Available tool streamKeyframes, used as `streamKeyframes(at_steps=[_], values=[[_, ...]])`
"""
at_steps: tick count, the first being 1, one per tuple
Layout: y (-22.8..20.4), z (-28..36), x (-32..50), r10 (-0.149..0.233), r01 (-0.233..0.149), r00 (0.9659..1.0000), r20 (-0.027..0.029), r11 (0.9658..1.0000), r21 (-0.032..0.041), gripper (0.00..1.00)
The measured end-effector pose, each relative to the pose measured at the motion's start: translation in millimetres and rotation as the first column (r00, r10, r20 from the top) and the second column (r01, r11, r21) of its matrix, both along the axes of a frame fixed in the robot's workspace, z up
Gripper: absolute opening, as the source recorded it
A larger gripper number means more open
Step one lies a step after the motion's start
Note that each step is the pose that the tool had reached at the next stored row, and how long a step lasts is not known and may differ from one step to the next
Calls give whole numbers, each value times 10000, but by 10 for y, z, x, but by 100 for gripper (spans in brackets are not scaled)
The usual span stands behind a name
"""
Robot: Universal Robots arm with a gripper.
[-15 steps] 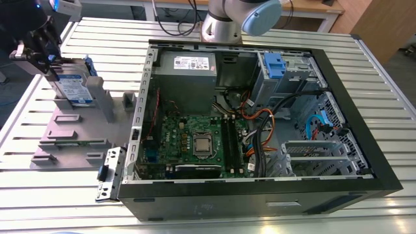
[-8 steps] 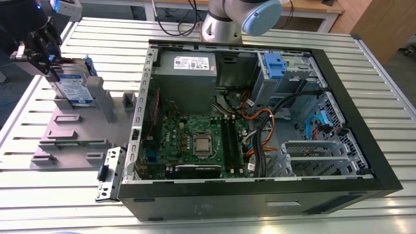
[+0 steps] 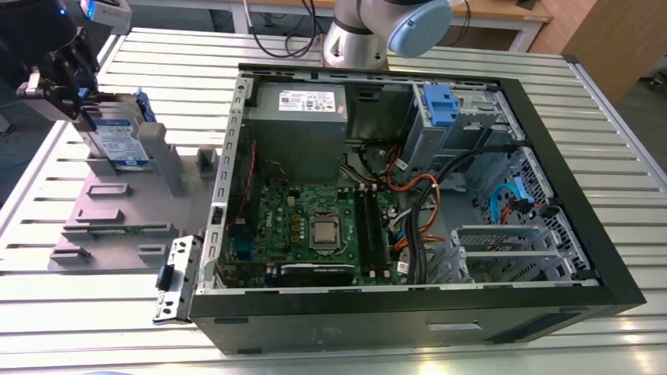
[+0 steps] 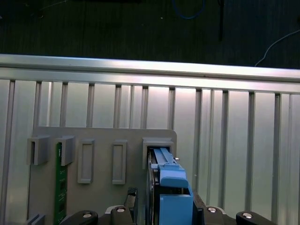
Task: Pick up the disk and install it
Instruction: 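Pick up the disk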
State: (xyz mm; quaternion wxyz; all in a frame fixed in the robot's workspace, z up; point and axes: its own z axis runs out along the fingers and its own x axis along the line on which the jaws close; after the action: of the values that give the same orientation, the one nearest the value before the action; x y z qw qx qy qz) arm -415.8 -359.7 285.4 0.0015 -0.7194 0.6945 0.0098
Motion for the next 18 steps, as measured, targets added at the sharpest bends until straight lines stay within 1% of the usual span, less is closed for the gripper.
streamKeyframes(at_steps=[4,5,6,7,8,9,18], values=[[0,0,0,0,0,10000,0,10000,0,53],[0,0,0,0,0,10000,0,10000,0,51],[0,0,0,0,0,10000,0,10000,0,45],[0,-1,0,0,0,10000,0,10000,0,45],[0,0,0,0,0,10000,-1,10000,0,39],[0,0,0,0,0,10000,0,10000,-1,36],[0,-3,0,0,0,10000,2,10000,1,36]])
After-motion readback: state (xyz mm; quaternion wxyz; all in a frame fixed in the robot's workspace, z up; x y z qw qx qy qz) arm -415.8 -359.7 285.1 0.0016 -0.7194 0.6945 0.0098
